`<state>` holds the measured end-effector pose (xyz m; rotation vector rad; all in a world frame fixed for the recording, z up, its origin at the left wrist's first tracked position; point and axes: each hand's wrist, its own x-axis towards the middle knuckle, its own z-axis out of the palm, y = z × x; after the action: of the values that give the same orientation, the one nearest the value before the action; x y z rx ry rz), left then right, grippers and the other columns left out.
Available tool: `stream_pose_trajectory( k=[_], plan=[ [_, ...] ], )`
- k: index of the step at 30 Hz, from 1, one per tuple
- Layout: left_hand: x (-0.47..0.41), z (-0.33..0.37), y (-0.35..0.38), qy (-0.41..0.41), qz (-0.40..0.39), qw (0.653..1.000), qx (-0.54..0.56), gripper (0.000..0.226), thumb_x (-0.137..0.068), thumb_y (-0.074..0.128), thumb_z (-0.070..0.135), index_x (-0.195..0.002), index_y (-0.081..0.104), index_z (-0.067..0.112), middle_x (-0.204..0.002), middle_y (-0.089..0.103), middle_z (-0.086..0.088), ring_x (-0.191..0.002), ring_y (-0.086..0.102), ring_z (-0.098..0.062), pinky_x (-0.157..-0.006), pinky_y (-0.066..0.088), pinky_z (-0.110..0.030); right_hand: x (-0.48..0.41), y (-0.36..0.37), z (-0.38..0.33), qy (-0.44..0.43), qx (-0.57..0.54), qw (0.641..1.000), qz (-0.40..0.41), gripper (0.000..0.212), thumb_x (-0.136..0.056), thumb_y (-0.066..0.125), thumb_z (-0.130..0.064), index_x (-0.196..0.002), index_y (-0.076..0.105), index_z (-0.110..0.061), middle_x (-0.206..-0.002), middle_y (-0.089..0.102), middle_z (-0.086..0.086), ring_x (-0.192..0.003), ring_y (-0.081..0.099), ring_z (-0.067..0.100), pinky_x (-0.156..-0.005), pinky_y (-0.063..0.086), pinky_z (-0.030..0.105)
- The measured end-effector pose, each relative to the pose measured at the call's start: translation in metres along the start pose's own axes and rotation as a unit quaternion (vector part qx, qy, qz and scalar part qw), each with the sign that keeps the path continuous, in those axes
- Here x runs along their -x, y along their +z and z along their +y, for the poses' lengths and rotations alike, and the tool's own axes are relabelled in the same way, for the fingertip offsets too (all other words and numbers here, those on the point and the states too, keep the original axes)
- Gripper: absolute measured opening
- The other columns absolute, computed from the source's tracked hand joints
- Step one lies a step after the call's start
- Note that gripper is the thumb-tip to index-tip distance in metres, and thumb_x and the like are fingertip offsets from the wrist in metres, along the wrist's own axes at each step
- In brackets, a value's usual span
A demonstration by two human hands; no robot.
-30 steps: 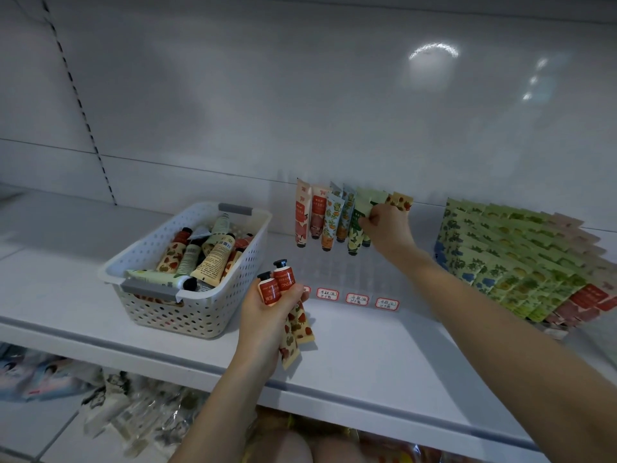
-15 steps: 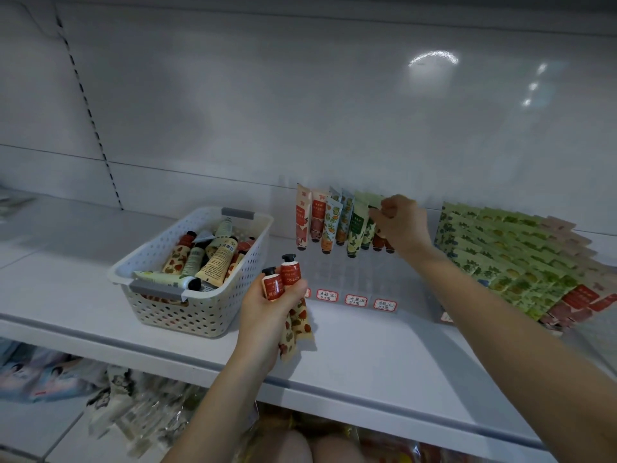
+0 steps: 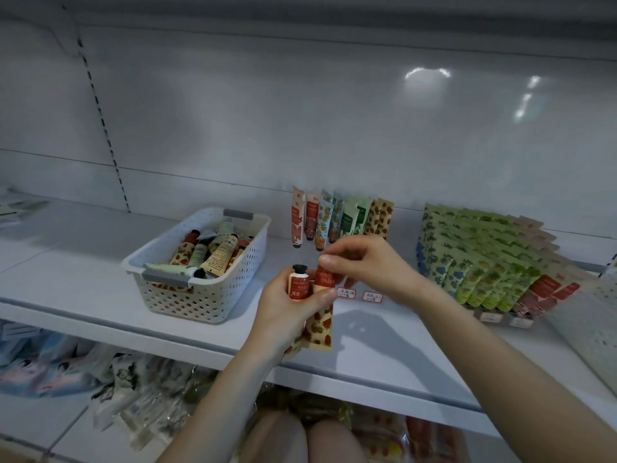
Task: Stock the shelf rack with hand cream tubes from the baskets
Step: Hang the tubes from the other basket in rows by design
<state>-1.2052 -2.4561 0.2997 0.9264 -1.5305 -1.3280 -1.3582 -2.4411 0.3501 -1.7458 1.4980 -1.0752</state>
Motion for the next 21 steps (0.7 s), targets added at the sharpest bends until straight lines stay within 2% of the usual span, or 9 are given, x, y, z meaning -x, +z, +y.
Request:
stream_pose_trajectory(
  k=[3, 5, 8, 10, 12, 15, 18, 21],
  plan=[
    [0.005, -0.005, -0.007, -0.031, 0.004, 0.998, 0.046, 0.025, -0.075, 0.074, 0.014, -0.098, 0.063, 0.016, -0.085, 0.070, 0.004, -0.067, 0.065, 0.004, -0.053, 0.047, -0.008, 0.008, -0.005, 0.011, 0.047, -0.123, 0.989, 0.074, 0.005, -0.085, 0.063, -0.015, -0.085, 0.067, -0.013, -0.080, 0.067, 0.004, -0.065, 0.065, 0.005, -0.059, 0.052, 0.015],
    [0.005, -0.010, -0.012, -0.052, 0.010, 0.996, 0.071, 0.024, -0.076, 0.073, 0.012, -0.099, 0.064, 0.012, -0.091, 0.071, -0.003, -0.077, 0.068, -0.006, -0.060, 0.051, -0.014, 0.015, -0.009, 0.019, 0.092, -0.222, 0.963, 0.122, 0.008, -0.086, 0.061, -0.012, -0.089, 0.065, -0.007, -0.087, 0.067, 0.011, -0.072, 0.066, 0.010, -0.061, 0.054, 0.015],
    [0.003, -0.013, -0.014, -0.068, 0.040, 0.992, 0.101, 0.017, -0.079, 0.070, 0.009, -0.095, 0.064, 0.011, -0.091, 0.071, -0.006, -0.081, 0.069, -0.015, -0.064, 0.052, -0.020, 0.026, -0.009, 0.031, 0.139, -0.317, 0.929, 0.131, 0.011, -0.088, 0.056, -0.005, -0.095, 0.060, 0.002, -0.090, 0.064, 0.017, -0.069, 0.068, 0.013, -0.059, 0.055, 0.015],
    [-0.002, -0.011, -0.012, -0.070, 0.064, 0.989, 0.116, 0.014, -0.081, 0.069, 0.008, -0.094, 0.064, 0.012, -0.092, 0.070, -0.006, -0.084, 0.067, -0.014, -0.064, 0.050, -0.020, 0.033, -0.008, 0.037, 0.161, -0.330, 0.924, 0.105, 0.011, -0.087, 0.056, -0.001, -0.097, 0.059, 0.002, -0.092, 0.064, 0.017, -0.070, 0.069, 0.016, -0.061, 0.057, 0.019],
    [-0.006, -0.008, -0.010, -0.065, 0.073, 0.988, 0.117, 0.013, -0.081, 0.069, 0.009, -0.092, 0.064, 0.016, -0.091, 0.069, -0.003, -0.085, 0.065, -0.012, -0.063, 0.049, -0.017, 0.040, -0.010, 0.042, 0.176, -0.268, 0.946, 0.044, 0.017, -0.085, 0.058, -0.001, -0.102, 0.060, -0.006, -0.098, 0.066, 0.016, -0.079, 0.069, 0.021, -0.071, 0.058, 0.026],
    [-0.011, -0.005, -0.004, -0.046, 0.050, 0.995, 0.079, 0.013, -0.081, 0.069, 0.010, -0.092, 0.064, 0.016, -0.091, 0.069, -0.001, -0.086, 0.065, -0.010, -0.060, 0.051, -0.014, 0.046, -0.013, 0.047, 0.169, -0.099, 0.979, -0.052, 0.020, -0.086, 0.063, -0.012, -0.103, 0.066, -0.021, -0.100, 0.070, 0.004, -0.091, 0.068, 0.019, -0.083, 0.056, 0.029],
    [-0.014, -0.003, 0.006, -0.024, 0.004, 0.999, 0.034, 0.013, -0.081, 0.069, 0.008, -0.090, 0.064, 0.016, -0.089, 0.069, -0.001, -0.085, 0.065, -0.011, -0.064, 0.053, -0.015, 0.045, -0.012, 0.047, 0.122, 0.010, 0.991, -0.061, 0.011, -0.081, 0.069, -0.024, -0.091, 0.070, -0.028, -0.089, 0.071, -0.008, -0.084, 0.066, 0.005, -0.078, 0.052, 0.020],
    [-0.017, -0.004, 0.016, -0.012, -0.044, 0.999, -0.002, 0.013, -0.080, 0.071, 0.009, -0.085, 0.064, 0.019, -0.088, 0.070, -0.004, -0.087, 0.066, -0.017, -0.079, 0.055, -0.029, 0.042, -0.010, 0.048, 0.076, 0.076, 0.991, -0.076, 0.010, -0.078, 0.073, -0.020, -0.087, 0.068, -0.022, -0.083, 0.069, -0.007, -0.074, 0.063, 0.000, -0.071, 0.050, 0.018]
  ],
)
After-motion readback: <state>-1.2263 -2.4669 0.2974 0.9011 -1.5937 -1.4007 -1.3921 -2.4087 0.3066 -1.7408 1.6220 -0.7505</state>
